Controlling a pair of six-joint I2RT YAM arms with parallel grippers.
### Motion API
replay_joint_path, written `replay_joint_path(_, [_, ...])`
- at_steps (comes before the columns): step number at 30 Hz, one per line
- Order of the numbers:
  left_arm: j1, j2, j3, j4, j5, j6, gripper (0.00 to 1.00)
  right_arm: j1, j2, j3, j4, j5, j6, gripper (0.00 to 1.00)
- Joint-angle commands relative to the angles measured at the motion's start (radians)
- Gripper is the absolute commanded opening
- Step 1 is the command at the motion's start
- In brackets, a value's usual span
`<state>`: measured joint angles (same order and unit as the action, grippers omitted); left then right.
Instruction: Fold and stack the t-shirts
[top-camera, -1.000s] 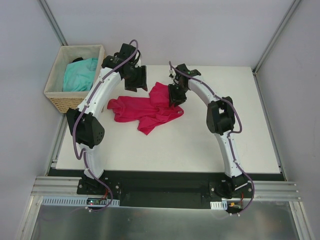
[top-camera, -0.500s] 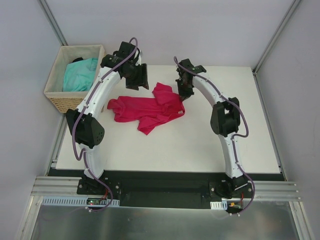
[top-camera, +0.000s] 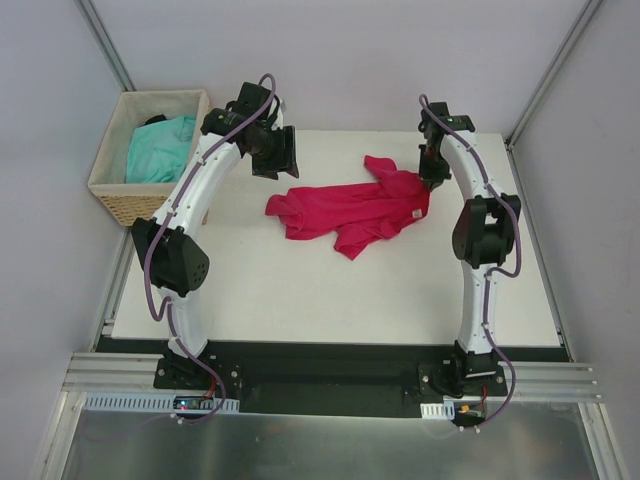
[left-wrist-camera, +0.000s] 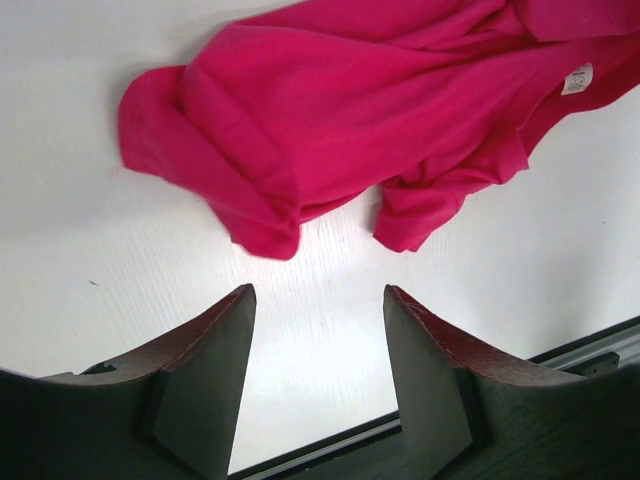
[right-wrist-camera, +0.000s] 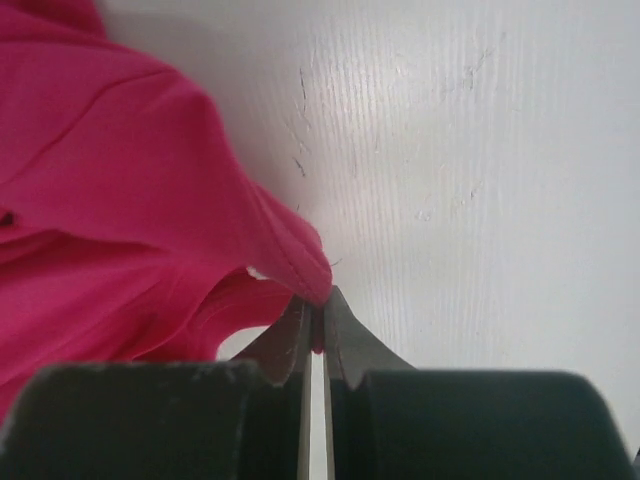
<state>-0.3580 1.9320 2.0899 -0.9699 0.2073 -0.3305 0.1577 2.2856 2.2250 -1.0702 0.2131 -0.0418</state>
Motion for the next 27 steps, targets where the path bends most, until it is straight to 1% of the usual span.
replay_joint_path(1, [0.008,-0.047,0.025,-0.003,0.011,-0.008,0.55,0.025,0.034,0.051,-0.102,-0.009,0.025,0.07])
replay_joint_path(2, [0.008,-0.05,0.027,-0.003,0.009,-0.01,0.56,0.023,0.041,0.059,-0.134,-0.014,0.039,0.16])
replay_joint_path(3, [0.007,-0.051,0.03,-0.001,0.006,-0.01,0.56,0.025,0.044,0.055,-0.138,-0.036,0.039,0.29])
replay_joint_path(4, [0.008,-0.048,0.033,-0.001,0.009,-0.01,0.57,0.028,0.038,0.047,-0.139,-0.038,0.061,0.53])
replay_joint_path(5, [0.008,-0.05,0.036,-0.003,0.014,-0.013,0.57,0.028,0.029,0.032,-0.134,-0.031,0.069,0.61])
replay_joint_path(6, [0.008,-0.048,0.039,-0.003,0.014,-0.016,0.58,0.031,0.019,0.021,-0.125,-0.029,0.071,0.77])
replay_joint_path(7, [0.008,-0.044,0.042,-0.001,0.017,-0.018,0.58,0.035,-0.012,0.013,-0.107,-0.029,0.072,0.82])
replay_joint_path(8, [0.008,-0.042,0.042,-0.001,0.015,-0.019,0.58,0.037,-0.027,-0.002,-0.1,-0.046,0.074,0.82])
replay_joint_path(9, [0.008,-0.041,0.041,-0.003,0.021,-0.019,0.58,0.039,-0.044,-0.014,-0.093,-0.063,0.077,0.8])
replay_joint_path(10, [0.008,-0.036,0.038,-0.003,0.021,-0.018,0.58,0.042,-0.098,-0.034,-0.065,-0.081,0.083,0.78])
replay_joint_path(13, [0.008,-0.036,-0.005,-0.001,0.009,-0.018,0.57,0.065,-0.193,-0.18,0.011,-0.184,0.098,0.74])
replay_joint_path(14, [0.008,-0.038,-0.03,-0.003,0.006,-0.015,0.56,0.072,-0.234,-0.207,0.016,-0.204,0.109,0.71])
replay_joint_path(15, [0.007,-0.041,-0.043,-0.003,0.004,-0.013,0.56,0.089,-0.245,-0.244,0.016,-0.24,0.108,0.62])
replay_joint_path(17, [0.008,-0.048,-0.073,0.0,-0.006,-0.013,0.56,0.108,-0.25,-0.257,-0.028,-0.259,0.103,0.5])
replay_joint_path(18, [0.008,-0.05,-0.077,-0.001,-0.008,-0.013,0.55,0.12,-0.25,-0.264,-0.04,-0.28,0.097,0.4])
replay_joint_path(19, [0.008,-0.047,-0.079,-0.001,-0.009,-0.013,0.55,0.126,-0.248,-0.277,-0.056,-0.3,0.08,0.38])
replay_joint_path(25, [0.008,-0.025,-0.062,-0.003,0.006,-0.012,0.54,0.141,-0.209,-0.263,-0.071,-0.395,0.046,0.38])
replay_joint_path(26, [0.008,-0.028,-0.059,-0.003,0.012,-0.012,0.54,0.141,-0.193,-0.23,-0.08,-0.406,0.046,0.4])
replay_joint_path(27, [0.008,-0.034,-0.059,-0.001,0.012,-0.012,0.54,0.141,-0.18,-0.206,-0.089,-0.417,0.048,0.5])
